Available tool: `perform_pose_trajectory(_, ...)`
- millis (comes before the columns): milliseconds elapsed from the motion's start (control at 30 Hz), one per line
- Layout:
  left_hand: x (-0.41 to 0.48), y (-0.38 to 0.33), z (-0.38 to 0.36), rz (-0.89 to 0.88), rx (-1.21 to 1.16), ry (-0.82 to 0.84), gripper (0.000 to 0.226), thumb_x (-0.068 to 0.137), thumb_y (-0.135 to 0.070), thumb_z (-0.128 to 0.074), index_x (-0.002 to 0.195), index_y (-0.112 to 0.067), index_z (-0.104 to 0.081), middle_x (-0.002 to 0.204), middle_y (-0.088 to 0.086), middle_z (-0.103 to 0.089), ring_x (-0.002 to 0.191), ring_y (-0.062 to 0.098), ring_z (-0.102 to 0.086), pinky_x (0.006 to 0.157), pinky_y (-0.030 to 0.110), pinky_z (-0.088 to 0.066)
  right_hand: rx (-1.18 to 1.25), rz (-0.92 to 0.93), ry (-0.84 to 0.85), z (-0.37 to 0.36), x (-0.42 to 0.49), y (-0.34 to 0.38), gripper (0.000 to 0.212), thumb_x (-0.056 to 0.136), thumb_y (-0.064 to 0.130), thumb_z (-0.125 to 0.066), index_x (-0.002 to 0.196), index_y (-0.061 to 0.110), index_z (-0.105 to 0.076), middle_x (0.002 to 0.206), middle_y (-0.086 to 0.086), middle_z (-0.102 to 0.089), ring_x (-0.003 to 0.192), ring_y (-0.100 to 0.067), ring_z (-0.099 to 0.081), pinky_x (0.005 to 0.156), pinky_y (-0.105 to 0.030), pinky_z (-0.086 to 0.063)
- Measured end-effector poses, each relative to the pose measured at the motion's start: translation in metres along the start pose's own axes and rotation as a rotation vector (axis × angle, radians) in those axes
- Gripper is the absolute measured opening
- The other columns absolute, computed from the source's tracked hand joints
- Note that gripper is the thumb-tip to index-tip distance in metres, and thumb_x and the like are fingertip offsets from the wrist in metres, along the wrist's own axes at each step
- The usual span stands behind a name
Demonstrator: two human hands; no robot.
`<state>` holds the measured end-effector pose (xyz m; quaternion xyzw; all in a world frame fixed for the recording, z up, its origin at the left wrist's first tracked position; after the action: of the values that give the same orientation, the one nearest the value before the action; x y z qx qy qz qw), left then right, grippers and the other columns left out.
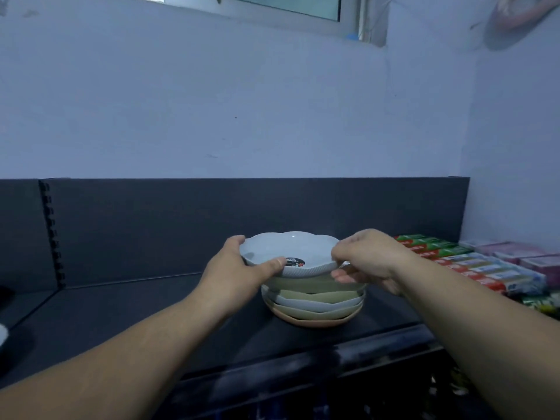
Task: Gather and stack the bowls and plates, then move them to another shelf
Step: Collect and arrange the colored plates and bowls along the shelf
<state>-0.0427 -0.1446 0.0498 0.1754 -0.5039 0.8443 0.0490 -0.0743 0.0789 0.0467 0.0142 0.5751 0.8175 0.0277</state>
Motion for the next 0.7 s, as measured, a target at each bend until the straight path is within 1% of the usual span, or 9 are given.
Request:
perform_pose_trajectory(133,-0.005,-0.001,-0.025,0.033,-0.001,0.012,0.089,0.075,-0.049,-0.073,0.146,-0.017,-0.032,0.146,-0.001,-0.042,0.125,0.015,-0.045,0.093,0.022,-0.034,-0.061,0.014,0.019,0.02,-0.004,-0.013,0.019,0.086,0.002,-0.062,0.098,-0.012,-0.066,0.072,-0.017,-0.064,0.051,-0.014,-0.065,0.058,-0.024,-0.06)
perform_pose_trajectory(233,-0.009,0.001,-0.037,0.053,0.008,0.016,0.09,0.075,-0.051,-0.073,0.146,-0.016,-0.031,0.145,0.0,-0.042,0.127,0.016,-0.045,0.096,0.023,-0.034,-0.075,0.029,0.045,0.026,-0.004,-0.021,0.014,0.085,0.01,-0.07,0.087,-0.004,-0.068,0.073,-0.013,-0.062,0.057,-0.016,-0.064,0.062,-0.025,-0.06)
perform_pose_trajectory(333,-0.011,0.003,-0.047,0.078,0.002,0.018,0.089,0.075,-0.05,-0.072,0.147,-0.017,-0.031,0.145,0.001,-0.042,0.127,0.017,-0.044,0.096,0.024,-0.034,-0.075,0.032,0.06,0.029,-0.001,-0.028,0.015,0.084,0.014,-0.074,0.082,0.001,-0.068,0.072,-0.009,-0.064,0.061,-0.017,-0.065,0.072,-0.031,-0.061)
perform_pose_trajectory(400,-0.012,0.004,-0.05,0.092,0.005,0.01,0.087,0.076,-0.05,-0.072,0.146,-0.018,-0.031,0.145,0.001,-0.042,0.128,0.017,-0.044,0.098,0.025,-0.034,-0.076,0.034,0.063,0.03,0.003,-0.031,0.018,0.083,0.017,-0.075,0.087,0.001,-0.069,0.075,-0.009,-0.065,0.063,-0.017,-0.066,0.075,-0.033,-0.061)
perform_pose_trajectory(467,-0.011,0.004,-0.052,0.108,0.002,0.002,0.085,0.077,-0.049,-0.071,0.146,-0.018,-0.032,0.145,0.002,-0.042,0.129,0.018,-0.044,0.099,0.026,-0.034,-0.084,0.035,0.067,0.031,0.007,-0.033,0.025,0.083,0.02,-0.076,0.094,-0.001,-0.069,0.082,-0.011,-0.066,0.065,-0.017,-0.067,0.075,-0.034,-0.061)
perform_pose_trajectory(633,-0.01,0.008,-0.056,0.143,0.013,-0.012,0.085,0.077,-0.049,-0.071,0.145,-0.017,-0.033,0.145,0.004,-0.041,0.129,0.019,-0.044,0.104,0.029,-0.036,-0.137,0.021,0.113,0.025,0.019,-0.04,0.038,0.085,0.032,-0.074,0.105,0.0,-0.067,0.102,-0.014,-0.068,0.064,-0.014,-0.066,0.071,-0.032,-0.061)
perform_pose_trajectory(700,-0.011,0.01,-0.057,0.156,0.022,-0.014,0.085,0.076,-0.049,-0.072,0.145,-0.017,-0.033,0.145,0.005,-0.042,0.129,0.019,-0.044,0.105,0.03,-0.037,-0.161,0.016,0.127,0.022,0.024,-0.044,0.044,0.085,0.039,-0.072,0.108,0.001,-0.065,0.106,-0.014,-0.067,0.062,-0.014,-0.066,0.069,-0.032,-0.061)
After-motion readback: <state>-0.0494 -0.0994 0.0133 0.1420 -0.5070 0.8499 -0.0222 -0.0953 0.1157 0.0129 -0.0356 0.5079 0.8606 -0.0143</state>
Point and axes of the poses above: each hand's wrist, its own x-axis towards the middle knuckle, its own z-axis out of the back of the hand, y = z × x, the point moved 9 cm from there along x, towards the middle knuckle
